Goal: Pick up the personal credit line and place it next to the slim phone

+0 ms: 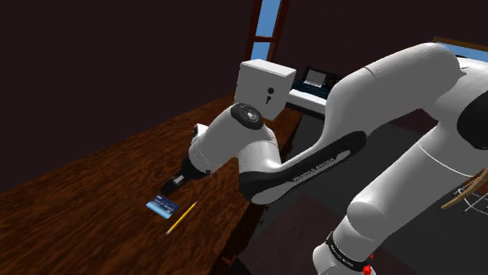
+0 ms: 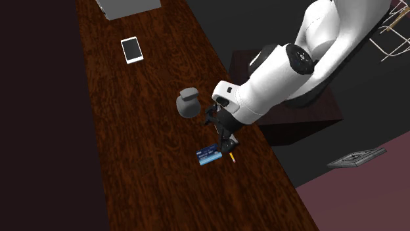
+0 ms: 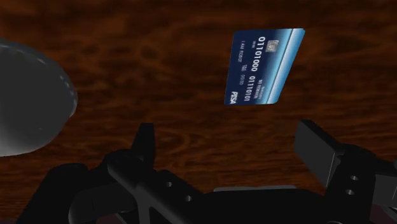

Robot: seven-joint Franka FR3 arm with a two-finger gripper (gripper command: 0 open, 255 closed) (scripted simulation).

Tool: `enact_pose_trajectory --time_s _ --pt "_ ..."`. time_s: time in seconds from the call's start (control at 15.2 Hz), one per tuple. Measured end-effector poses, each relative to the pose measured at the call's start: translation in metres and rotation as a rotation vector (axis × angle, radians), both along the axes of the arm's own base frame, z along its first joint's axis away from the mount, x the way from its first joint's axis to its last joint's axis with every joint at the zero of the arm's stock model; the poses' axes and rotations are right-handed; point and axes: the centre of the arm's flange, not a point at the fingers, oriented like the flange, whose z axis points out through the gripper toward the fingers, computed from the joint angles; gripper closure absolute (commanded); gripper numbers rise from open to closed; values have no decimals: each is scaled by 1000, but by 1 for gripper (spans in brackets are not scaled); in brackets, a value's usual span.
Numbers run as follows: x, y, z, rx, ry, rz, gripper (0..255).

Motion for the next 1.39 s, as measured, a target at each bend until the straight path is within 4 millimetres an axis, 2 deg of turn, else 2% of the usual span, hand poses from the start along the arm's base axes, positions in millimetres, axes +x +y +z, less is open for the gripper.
enact_pose_trajectory --time_s 0.26,0.79,1.19,1.25,1.39 --pt "5 37 -27 -2 -35 33 0" --pt "23 47 -59 -1 -51 42 0" --pt "25 49 -63 -2 -52 43 0" --pt "25 49 -63 -2 -52 43 255" --pt "25 49 -63 -2 -52 43 255"
